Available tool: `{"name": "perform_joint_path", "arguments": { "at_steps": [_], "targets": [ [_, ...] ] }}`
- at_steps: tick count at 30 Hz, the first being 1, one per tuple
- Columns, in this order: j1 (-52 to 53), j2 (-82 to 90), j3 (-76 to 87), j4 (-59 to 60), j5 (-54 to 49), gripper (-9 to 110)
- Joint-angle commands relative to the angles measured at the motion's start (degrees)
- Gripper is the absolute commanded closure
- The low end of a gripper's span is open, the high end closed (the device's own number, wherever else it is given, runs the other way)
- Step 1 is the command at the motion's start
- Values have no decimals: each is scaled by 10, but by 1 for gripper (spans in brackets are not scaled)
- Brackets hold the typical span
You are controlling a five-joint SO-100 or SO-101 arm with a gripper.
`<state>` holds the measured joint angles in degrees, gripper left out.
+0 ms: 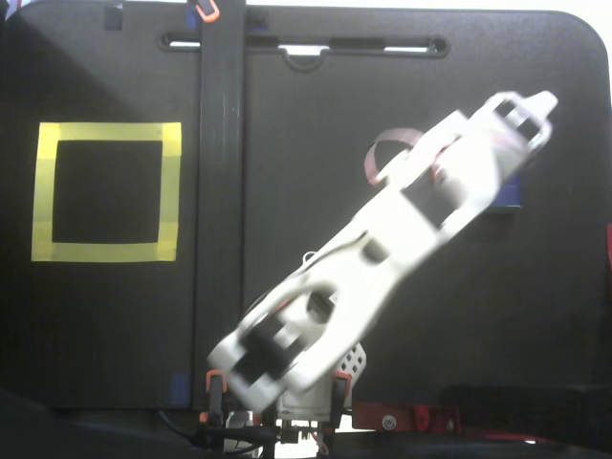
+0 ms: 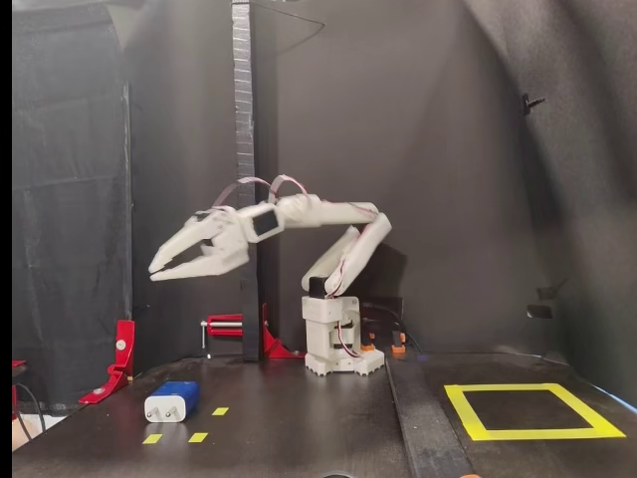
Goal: Grasp the block and place it in the designated area.
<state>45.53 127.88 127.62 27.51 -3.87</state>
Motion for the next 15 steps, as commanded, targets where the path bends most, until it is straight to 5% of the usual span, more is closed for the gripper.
{"name": "perform_joint_path", "arguments": {
  "at_steps": [1, 15],
  "targets": [
    [3, -62, -99, 72, -6, 102],
    [7, -249, -299, 335, -61, 102]
  ]
}}
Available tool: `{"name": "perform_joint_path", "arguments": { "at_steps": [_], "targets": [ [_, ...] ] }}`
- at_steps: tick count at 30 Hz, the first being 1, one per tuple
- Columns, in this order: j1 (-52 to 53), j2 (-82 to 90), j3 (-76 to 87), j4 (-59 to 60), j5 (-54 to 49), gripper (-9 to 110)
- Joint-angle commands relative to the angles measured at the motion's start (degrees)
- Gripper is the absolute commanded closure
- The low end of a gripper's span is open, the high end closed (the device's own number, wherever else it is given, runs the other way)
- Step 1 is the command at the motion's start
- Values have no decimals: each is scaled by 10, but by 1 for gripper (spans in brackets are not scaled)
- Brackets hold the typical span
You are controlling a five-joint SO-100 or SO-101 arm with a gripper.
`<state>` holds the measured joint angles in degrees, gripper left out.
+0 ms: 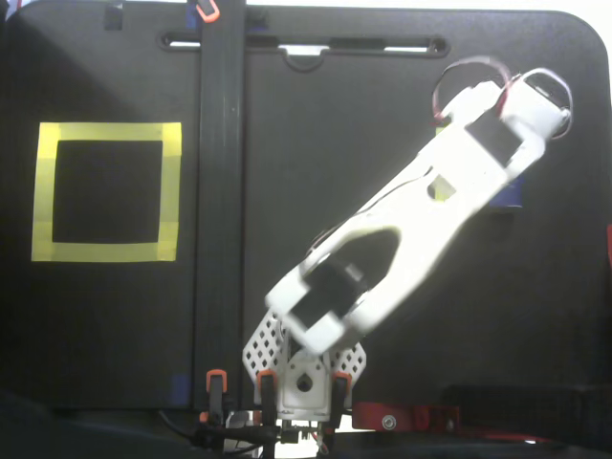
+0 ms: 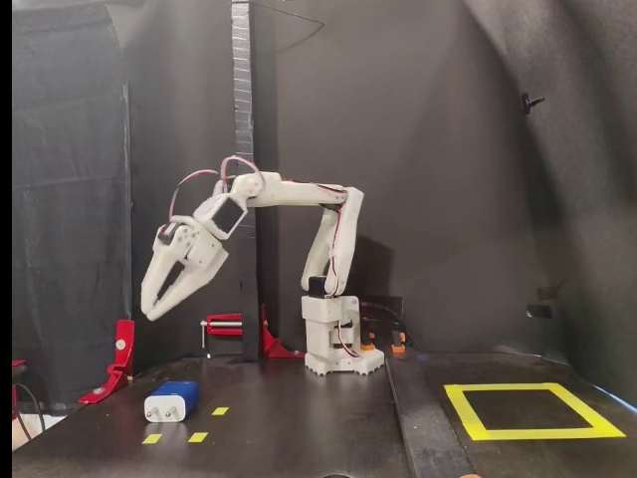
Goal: Grasp the block and place it in the designated area.
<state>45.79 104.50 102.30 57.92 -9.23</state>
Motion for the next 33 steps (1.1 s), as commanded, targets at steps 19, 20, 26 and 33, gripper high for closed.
{"name": "perform_joint_path", "arguments": {
  "at_steps": [19, 20, 26, 33],
  "targets": [
    [27, -128, -154, 223, -116, 102],
    [28, -129, -154, 223, -119, 102],
    [33, -132, -154, 219, -147, 102],
    [40, -132, -155, 176, -317, 102]
  ]
}}
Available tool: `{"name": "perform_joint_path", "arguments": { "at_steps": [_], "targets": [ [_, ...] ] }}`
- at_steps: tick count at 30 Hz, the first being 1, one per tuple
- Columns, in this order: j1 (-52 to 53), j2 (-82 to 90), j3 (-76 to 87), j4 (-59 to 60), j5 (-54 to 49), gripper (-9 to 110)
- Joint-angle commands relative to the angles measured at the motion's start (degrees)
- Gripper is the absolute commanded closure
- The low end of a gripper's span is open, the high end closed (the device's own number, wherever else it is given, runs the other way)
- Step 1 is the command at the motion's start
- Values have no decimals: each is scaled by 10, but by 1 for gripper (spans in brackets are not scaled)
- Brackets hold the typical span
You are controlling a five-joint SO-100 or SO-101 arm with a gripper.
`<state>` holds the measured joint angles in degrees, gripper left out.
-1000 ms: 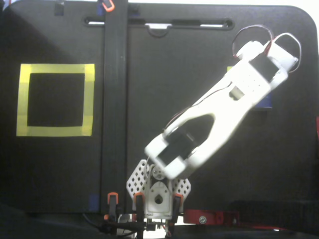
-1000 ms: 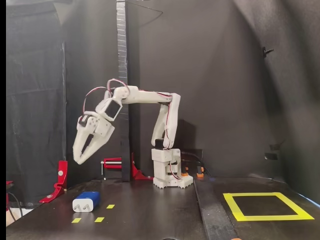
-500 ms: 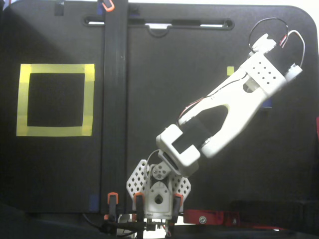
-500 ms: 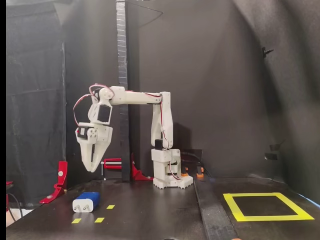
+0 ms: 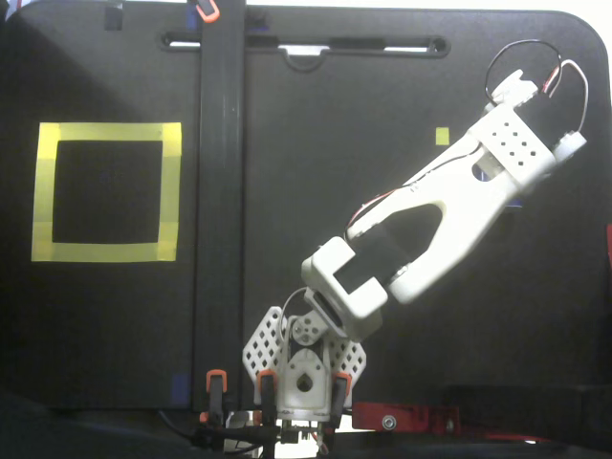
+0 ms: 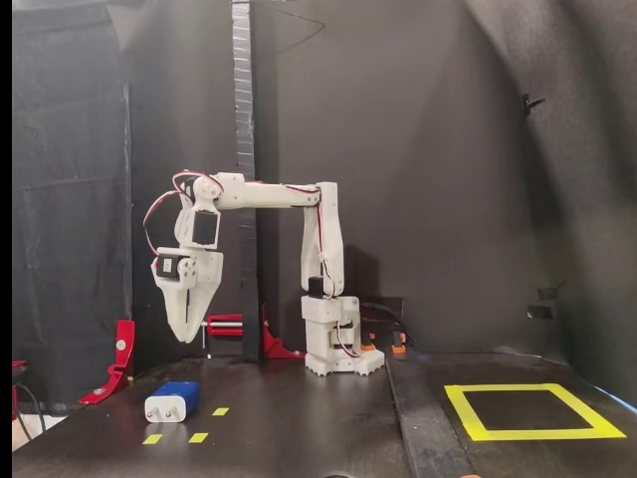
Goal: Grasp the block and place it in the designated area.
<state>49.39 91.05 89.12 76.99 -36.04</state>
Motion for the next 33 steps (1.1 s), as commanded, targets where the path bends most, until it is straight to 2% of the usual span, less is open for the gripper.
{"name": "perform_joint_path", "arguments": {
  "at_steps": [1, 8, 23, 27, 33],
  "targets": [
    [3, 3, -23, -20, -91, 102],
    [1, 3, -23, -28, -404, 102],
    [-1, -8, -22, 15, -900, 102],
    [4, -9, -23, 16, -982, 102],
    [4, -7, -23, -2, -1039, 101]
  ]
}}
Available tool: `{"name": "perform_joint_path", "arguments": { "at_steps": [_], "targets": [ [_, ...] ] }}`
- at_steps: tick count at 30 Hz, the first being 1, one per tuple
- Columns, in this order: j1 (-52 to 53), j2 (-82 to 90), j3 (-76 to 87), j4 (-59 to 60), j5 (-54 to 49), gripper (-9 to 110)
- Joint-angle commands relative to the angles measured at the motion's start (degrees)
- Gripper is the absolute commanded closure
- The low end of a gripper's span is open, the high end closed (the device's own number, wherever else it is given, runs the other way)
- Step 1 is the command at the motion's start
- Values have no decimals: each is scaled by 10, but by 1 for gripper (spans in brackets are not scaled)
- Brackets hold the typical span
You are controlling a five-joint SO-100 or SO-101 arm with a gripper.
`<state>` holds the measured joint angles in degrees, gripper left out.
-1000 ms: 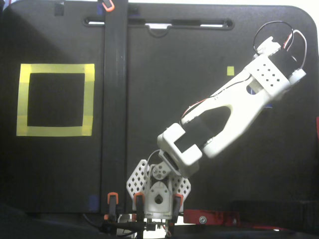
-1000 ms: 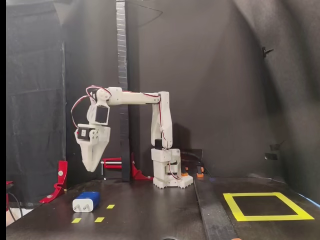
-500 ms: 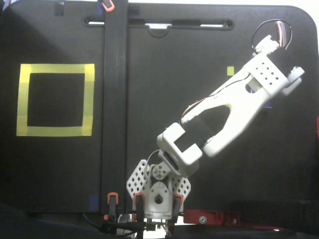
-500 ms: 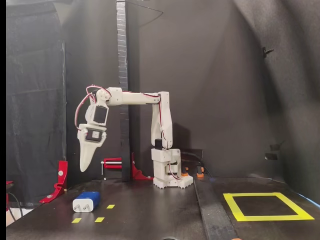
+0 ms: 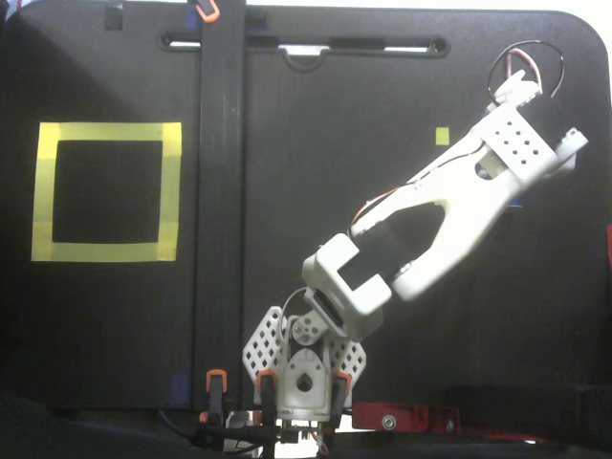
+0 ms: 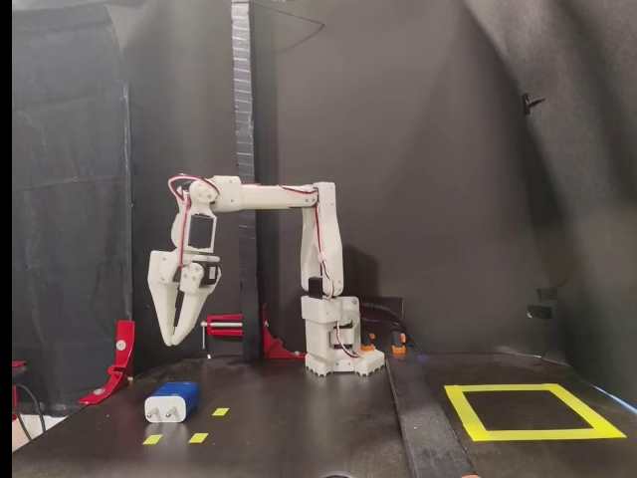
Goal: Grasp the block and place it in the designated area.
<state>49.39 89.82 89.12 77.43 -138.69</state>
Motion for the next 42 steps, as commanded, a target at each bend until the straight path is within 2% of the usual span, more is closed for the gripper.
{"name": "perform_joint_path", "arguments": {
  "at_steps": [1, 7, 9, 12, 16, 29, 42],
  "targets": [
    [3, 5, -23, -10, -12, 101],
    [3, 5, -23, -18, -12, 98],
    [4, 6, -23, -18, -12, 91],
    [9, 6, -23, -18, -22, 75],
    [19, 11, -24, -18, -34, 67],
    [36, 11, -24, -35, -58, 67],
    [37, -76, -24, -78, -71, 67]
  ]
}}
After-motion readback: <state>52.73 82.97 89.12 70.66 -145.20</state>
